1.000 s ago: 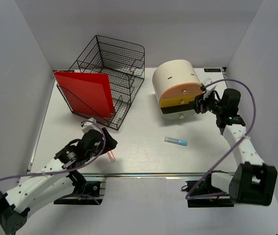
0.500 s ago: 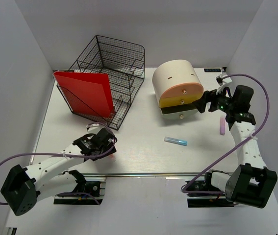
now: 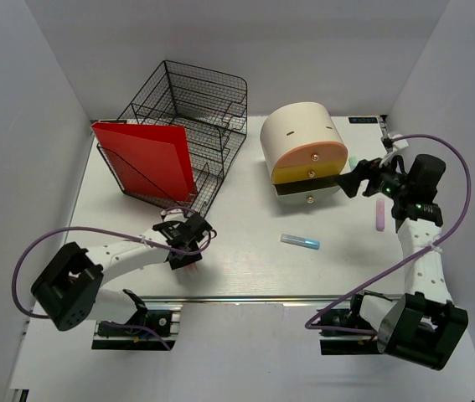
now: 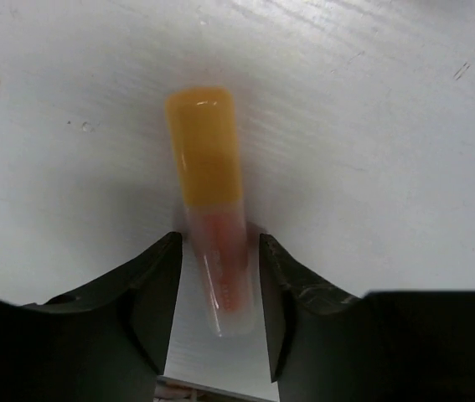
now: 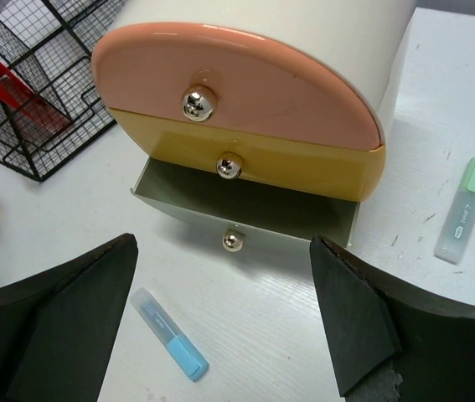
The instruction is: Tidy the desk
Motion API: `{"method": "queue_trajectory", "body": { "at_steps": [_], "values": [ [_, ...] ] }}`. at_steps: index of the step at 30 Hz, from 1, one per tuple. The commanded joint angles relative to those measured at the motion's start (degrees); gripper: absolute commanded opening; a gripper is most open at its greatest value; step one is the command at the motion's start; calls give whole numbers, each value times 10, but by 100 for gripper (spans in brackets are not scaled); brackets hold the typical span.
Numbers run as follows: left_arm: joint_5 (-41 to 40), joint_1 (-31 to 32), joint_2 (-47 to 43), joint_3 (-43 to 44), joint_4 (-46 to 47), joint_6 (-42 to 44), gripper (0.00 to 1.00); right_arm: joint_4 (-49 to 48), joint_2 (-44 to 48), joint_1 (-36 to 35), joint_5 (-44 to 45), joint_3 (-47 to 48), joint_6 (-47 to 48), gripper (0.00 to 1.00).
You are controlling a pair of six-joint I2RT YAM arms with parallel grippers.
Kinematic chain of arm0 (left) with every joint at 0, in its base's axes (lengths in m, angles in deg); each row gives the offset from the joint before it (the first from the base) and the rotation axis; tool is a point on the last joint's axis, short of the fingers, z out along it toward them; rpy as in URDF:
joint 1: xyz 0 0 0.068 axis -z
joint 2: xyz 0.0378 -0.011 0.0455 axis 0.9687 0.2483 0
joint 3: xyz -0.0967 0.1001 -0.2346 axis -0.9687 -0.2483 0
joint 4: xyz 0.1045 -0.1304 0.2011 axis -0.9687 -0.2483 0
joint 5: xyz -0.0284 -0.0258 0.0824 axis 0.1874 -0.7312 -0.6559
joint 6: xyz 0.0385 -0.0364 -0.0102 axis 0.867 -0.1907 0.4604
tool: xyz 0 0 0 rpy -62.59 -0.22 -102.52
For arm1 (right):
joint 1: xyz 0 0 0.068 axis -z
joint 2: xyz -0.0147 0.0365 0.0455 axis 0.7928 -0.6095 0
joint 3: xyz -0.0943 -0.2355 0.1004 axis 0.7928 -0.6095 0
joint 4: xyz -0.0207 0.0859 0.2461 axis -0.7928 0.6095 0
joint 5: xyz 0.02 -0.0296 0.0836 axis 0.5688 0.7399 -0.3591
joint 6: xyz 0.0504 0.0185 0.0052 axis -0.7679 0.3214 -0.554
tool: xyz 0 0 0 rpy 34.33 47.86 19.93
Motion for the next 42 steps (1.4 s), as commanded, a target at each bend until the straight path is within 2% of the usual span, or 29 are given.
{"method": "queue_trajectory", "body": {
  "at_steps": [1,2,3,5,8,9,10,12,13,14,15,16,17,18,19,23,24,29,30,31,32,36,39,42],
  "values": [
    [-20,1,16,29,-1,-9,51,-28,16,12,-23,-7,-9,89],
    [-19,1,17,27,0,-8,47,-28,17,15,-29,-7,-9,89],
    [-16,1,16,21,1,-7,38,-28,19,20,-33,-7,-10,89],
    [-12,1,3,15,2,-6,32,-26,20,28,-42,-9,-11,89],
    [1,1,-23,16,-11,-2,17,-26,26,36,-54,-10,-12,89],
    [25,6,-35,20,-8,20,8,-24,29,39,-63,-10,-12,89],
    [25,6,-49,22,1,39,3,-24,30,41,-64,-10,-11,88],
    [106,6,-93,22,55,94,0,-23,33,49,-90,-10,-8,86],
    [143,12,-106,23,75,155,0,-23,34,53,-99,-9,1,82],
    [243,12,-116,23,121,186,0,-25,34,56,-123,-13,5,79],
    [285,12,-129,23,146,214,0,-25,35,57,-137,-14,12,73],
    [331,12,-130,22,169,265,0,-26,35,63,-165,-15,19,51],
    [403,12,-129,23,208,288,0,-26,34,64,-179,-16,32,36],
    [423,12,-126,25,226,327,0,-25,28,66,-194,-15,40,21],
    [446,18,-123,32,243,347,0,-18,25,70,-223,-11,54,0],
    [443,23,-94,87,313,453,0,73,-2,79,-283,20,157,0],
    [439,23,-83,101,329,509,0,80,-3,81,-289,24,159,0],
    [466,34,51,216,372,692,0,76,21,89,-280,20,171,0],
    [460,35,76,217,369,731,0,69,26,90,-266,18,171,0],
    [460,35,127,292,348,745,0,66,35,92,-259,16,170,0],
    [462,35,156,324,337,786,0,65,49,93,-259,16,170,0],
    [450,35,280,504,278,857,0,39,78,100,-234,-2,153,0],
    [424,35,346,579,266,879,0,33,88,106,-231,-7,151,0],
    [404,35,376,599,287,903,0,33,89,113,-232,-7,151,0]
  ]
}}
